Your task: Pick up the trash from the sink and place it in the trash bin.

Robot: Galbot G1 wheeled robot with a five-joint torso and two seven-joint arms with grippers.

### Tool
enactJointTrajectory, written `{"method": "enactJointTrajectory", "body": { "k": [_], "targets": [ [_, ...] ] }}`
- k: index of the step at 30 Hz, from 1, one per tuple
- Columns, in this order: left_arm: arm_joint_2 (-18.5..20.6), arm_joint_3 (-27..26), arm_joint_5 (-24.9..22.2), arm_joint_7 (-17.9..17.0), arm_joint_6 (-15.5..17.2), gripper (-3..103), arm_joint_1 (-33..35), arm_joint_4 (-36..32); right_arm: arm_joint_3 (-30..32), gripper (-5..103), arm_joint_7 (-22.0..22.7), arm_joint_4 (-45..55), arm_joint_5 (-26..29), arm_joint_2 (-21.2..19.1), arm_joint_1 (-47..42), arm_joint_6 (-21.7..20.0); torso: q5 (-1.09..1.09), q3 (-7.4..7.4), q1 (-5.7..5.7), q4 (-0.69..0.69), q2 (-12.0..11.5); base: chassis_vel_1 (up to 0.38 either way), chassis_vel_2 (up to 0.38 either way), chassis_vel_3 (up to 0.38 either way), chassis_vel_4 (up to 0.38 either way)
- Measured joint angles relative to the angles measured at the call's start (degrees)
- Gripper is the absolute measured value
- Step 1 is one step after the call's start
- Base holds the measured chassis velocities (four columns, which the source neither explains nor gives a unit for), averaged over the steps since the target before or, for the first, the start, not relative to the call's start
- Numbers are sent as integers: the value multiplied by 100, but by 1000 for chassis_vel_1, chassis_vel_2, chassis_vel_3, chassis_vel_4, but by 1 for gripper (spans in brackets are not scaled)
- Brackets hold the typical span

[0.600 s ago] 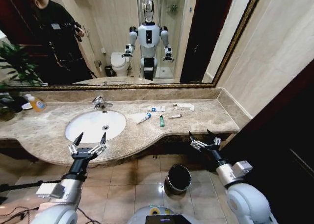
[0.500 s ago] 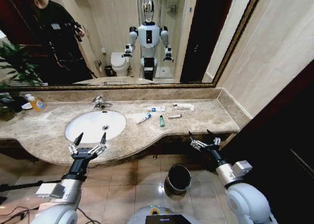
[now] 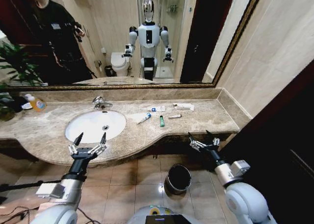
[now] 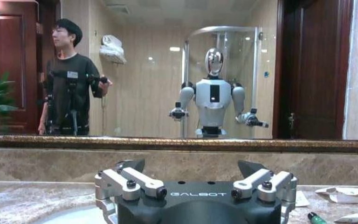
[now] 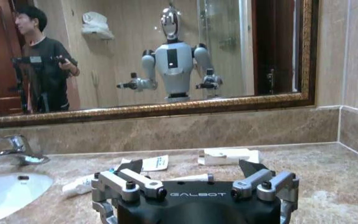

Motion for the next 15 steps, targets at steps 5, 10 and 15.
{"method": "enactJointTrajectory", "body": {
  "k": [5, 10, 15],
  "targets": [
    [0, 0, 0, 0, 0, 100, 0, 0, -93, 100, 7, -135, 10, 63, 246, -78, 1, 0, 0, 1, 0, 0, 0, 0, 0],
    [0, 0, 0, 0, 0, 100, 0, 0, -143, 100, 8, -112, 9, 72, 311, -162, 0, 0, 0, 0, 0, 0, 0, 0, 0],
    [0, 0, 0, 0, 0, 100, 0, 0, -143, 100, 8, -118, 5, 62, 337, -176, 0, 0, 0, 0, 0, 0, 0, 0, 0]
  ]
}}
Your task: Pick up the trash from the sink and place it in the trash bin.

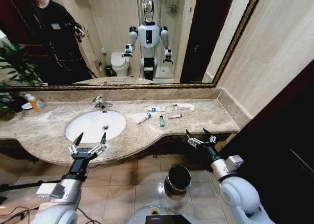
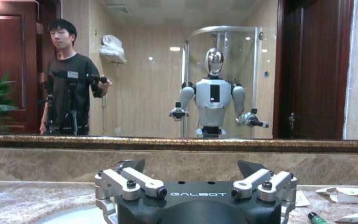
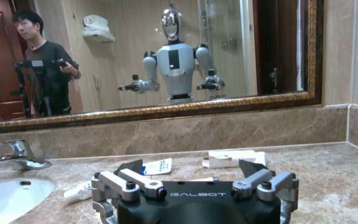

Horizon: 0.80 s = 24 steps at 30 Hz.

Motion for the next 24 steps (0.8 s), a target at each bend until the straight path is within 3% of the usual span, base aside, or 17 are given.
{"method": "enactJointTrajectory", "body": {
  "k": [11, 24],
  "targets": [
    [0, 0, 0, 0, 0, 100, 0, 0, 25, 100, 4, 35, 113, -130, -1, -83, 0, 0, 0, 0, 0, 0, 0, 0, 0],
    [0, 0, 0, 0, 0, 100, 0, 0, -10, 100, 5, -444, 546, -563, 743, -284, 0, 0, 0, 0, 0, 0, 0, 0, 0]
  ]
}}
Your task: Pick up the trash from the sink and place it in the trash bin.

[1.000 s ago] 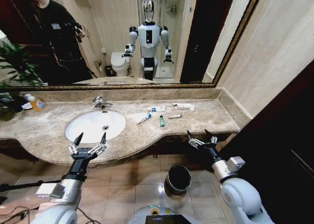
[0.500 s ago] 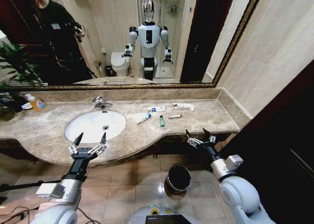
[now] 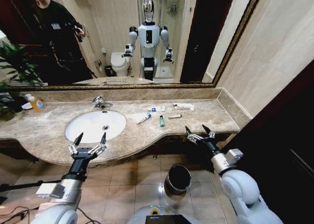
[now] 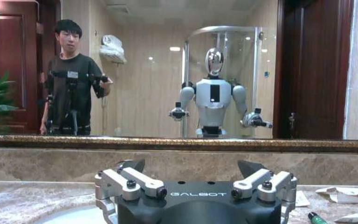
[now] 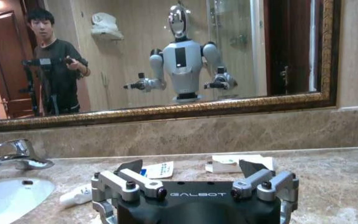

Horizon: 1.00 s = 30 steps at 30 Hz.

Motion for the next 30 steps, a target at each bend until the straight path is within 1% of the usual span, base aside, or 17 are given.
{"method": "enactJointTrajectory", "body": {
  "k": [4, 9, 11, 12, 14, 16, 18, 20, 23, 25, 27, 28, 30],
  "targets": [
    [0, 0, 0, 0, 0, 100, 0, 0, -120, 100, -49, -326, 102, -223, 333, -120, 0, 0, 0, 0, 0, 0, 0, 0, 0],
    [0, 0, 0, 0, 0, 100, 0, 0, -342, 100, -142, -554, 101, -330, 561, -245, 0, 0, 0, 0, 0, 0, 0, 0, 0],
    [0, 0, 0, 0, 0, 100, 0, 0, -552, 100, -183, -704, 79, -361, 790, -300, 0, 0, 0, 0, 0, 0, 0, 0, 0],
    [0, 0, 0, 0, 0, 100, 0, 0, -552, 100, -183, -704, 79, -361, 790, -300, 0, 0, 0, 0, 0, 0, 0, 0, 0],
    [0, 0, 0, 0, 0, 100, 0, 0, -794, 100, -188, -914, 70, -377, 1113, -327, -1, 0, 0, 0, 0, 0, 0, 0, 0],
    [0, 0, 0, 0, 0, 100, 0, 0, -879, 100, -189, -1010, 69, -383, 1240, -327, 0, 0, 0, 0, 0, 0, 0, 0, 0],
    [0, 0, 0, 0, 0, 100, 0, 0, -1089, 100, -201, -1248, 68, -402, 1542, -323, 0, 0, 0, 0, 0, 0, 0, 0, 0],
    [0, 0, 0, 0, 0, 100, 0, 0, -1137, 100, -204, -1306, 67, -405, 1614, -318, 0, 0, 0, 0, 0, 0, 0, 0, 0],
    [0, 0, 0, 0, 0, 100, 0, 0, -1424, 100, -209, -1598, 70, -401, 1983, -301, -1, 0, 0, 0, 0, 0, 0, 0, 0],
    [0, 0, 0, 0, 0, 100, 0, 0, -1495, 100, -209, -1659, 71, -392, 2060, -297, -1, 0, 0, 0, 0, 0, 0, 0, 0],
    [0, 0, 0, 0, 0, 100, 0, 0, -1748, 100, -209, -1877, 72, -331, 2313, -293, -1, 0, 0, 0, 0, 0, 0, 0, 0],
    [0, 0, 0, 0, 0, 100, 0, 0, -1748, 100, -209, -1877, 72, -331, 2313, -293, -1, 0, 0, 0, 0, 0, 0, 0, 0],
    [0, 0, 0, 0, 0, 100, 0, 0, -1970, 100, -202, -2074, 71, -240, 2524, -293, -1, 0, 0, 0, 0, 0, 0, 0, 0]
  ]
}}
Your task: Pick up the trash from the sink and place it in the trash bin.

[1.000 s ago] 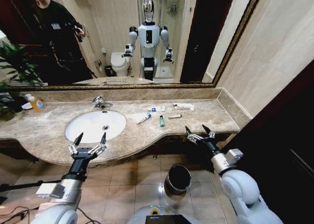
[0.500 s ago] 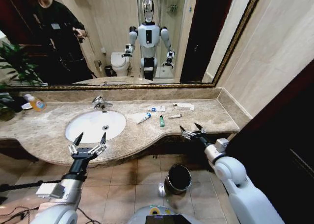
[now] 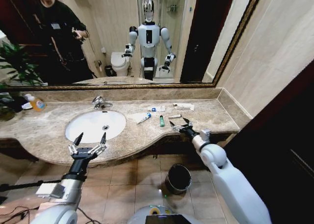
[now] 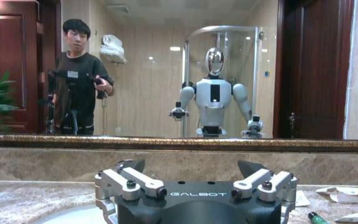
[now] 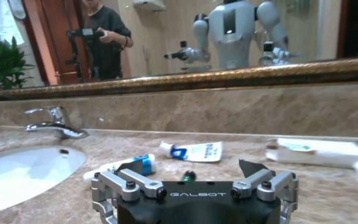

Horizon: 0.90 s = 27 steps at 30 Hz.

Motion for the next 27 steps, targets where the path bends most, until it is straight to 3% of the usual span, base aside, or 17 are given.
{"method": "enactJointTrajectory", "body": {
  "k": [11, 27],
  "targets": [
    [0, 0, 0, 0, 0, 100, 0, 0, -596, 100, 100, -763, -102, 290, 645, 22, 0, 0, -1, 0, 0, 0, 0, 0, 0],
    [0, 0, 0, 0, 0, 100, 0, 0, -1016, 100, 1130, -1176, 51, 690, 1302, -567, 0, 0, -1, 0, 0, 0, 0, 0, 0]
  ]
}}
